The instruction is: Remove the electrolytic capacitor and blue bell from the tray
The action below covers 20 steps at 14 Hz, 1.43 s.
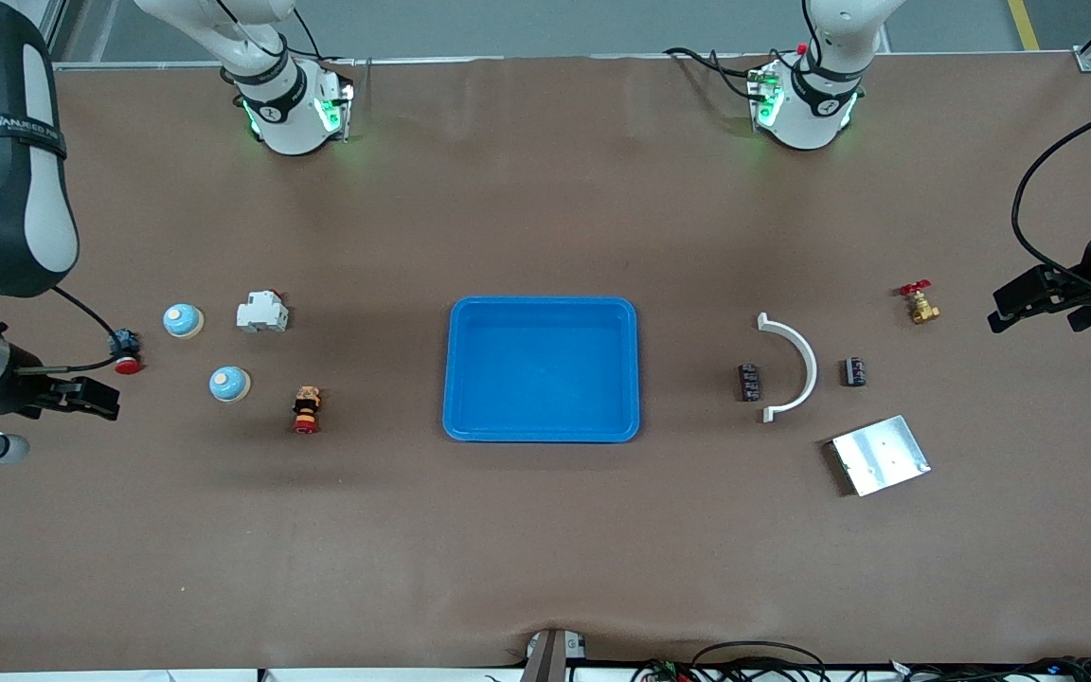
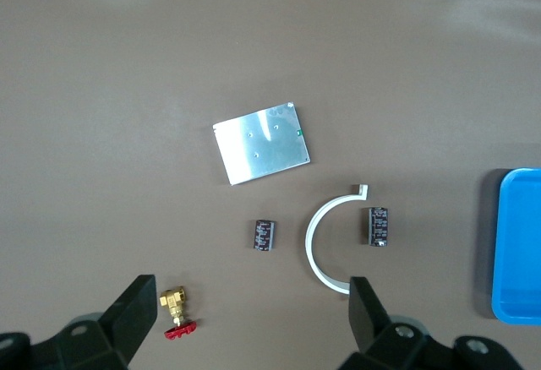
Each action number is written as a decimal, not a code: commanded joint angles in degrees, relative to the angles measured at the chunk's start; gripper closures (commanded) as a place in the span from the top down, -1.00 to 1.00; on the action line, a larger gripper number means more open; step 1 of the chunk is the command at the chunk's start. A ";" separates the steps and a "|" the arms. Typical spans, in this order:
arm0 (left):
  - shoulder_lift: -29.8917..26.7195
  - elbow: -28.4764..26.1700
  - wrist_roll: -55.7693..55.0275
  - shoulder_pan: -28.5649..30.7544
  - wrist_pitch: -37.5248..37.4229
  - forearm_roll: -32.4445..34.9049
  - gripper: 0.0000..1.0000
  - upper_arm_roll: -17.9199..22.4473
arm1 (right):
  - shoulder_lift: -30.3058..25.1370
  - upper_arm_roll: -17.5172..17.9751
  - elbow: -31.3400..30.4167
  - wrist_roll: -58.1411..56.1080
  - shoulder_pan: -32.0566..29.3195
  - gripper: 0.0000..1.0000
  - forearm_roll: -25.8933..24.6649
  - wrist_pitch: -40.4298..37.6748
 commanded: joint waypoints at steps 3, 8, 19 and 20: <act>0.33 0.79 -0.97 0.15 -1.27 -0.16 1.00 -0.42 | -2.52 0.07 1.85 0.35 -0.44 1.00 1.56 -4.82; 0.59 0.79 -0.97 0.15 -1.27 -0.25 1.00 -0.42 | -7.01 -0.28 1.33 0.53 -2.11 1.00 5.89 -9.74; 0.42 0.88 -2.46 -30.23 -1.45 -0.25 1.00 27.68 | -16.41 -0.10 -7.29 0.36 -2.02 1.00 5.97 -9.66; 0.33 0.97 -2.46 -32.26 -1.45 -0.25 1.00 29.79 | -17.20 -0.10 -7.73 0.18 -1.85 1.00 5.97 -9.75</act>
